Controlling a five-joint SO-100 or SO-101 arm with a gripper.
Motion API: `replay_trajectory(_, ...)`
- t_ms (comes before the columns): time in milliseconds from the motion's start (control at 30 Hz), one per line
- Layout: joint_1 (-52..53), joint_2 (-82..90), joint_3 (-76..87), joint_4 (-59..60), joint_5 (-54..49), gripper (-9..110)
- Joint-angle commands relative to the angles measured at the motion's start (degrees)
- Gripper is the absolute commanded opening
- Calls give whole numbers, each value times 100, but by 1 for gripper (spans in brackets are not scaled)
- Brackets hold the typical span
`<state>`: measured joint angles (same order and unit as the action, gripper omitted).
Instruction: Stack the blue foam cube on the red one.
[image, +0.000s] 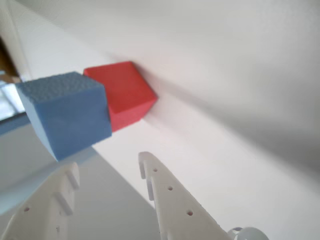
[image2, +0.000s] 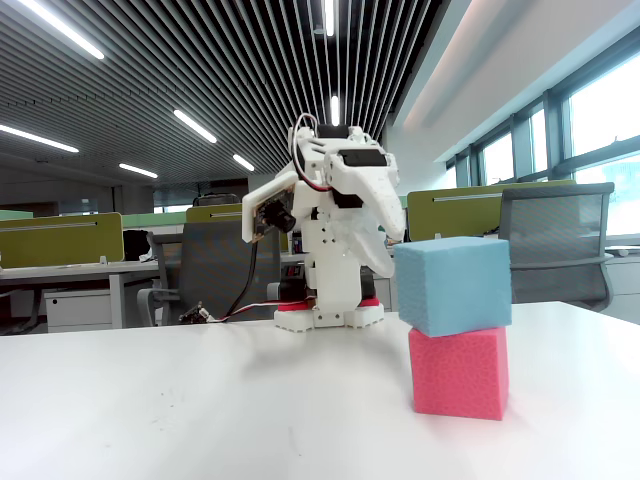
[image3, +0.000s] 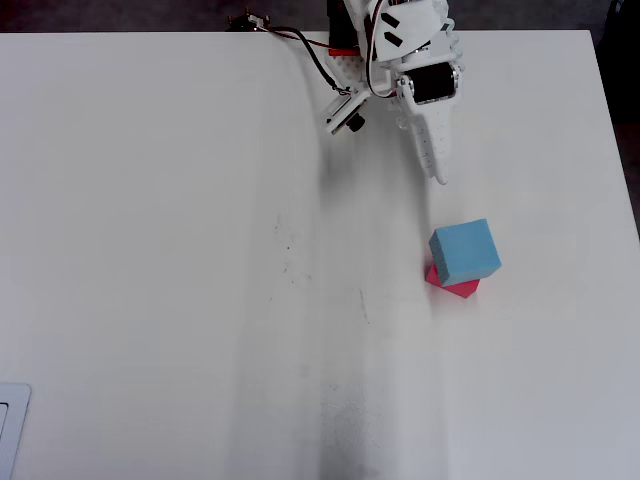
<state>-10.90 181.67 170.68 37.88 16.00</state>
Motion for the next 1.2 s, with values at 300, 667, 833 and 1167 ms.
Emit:
replay_trajectory(300, -53, 62, -53, -79, 26, 22)
replay_trajectory(667, -53, 62, -53, -79, 35, 23)
replay_trajectory(833, -53, 62, -53, -79, 35, 23)
replay_trajectory(1167, -53, 62, -53, -79, 35, 23)
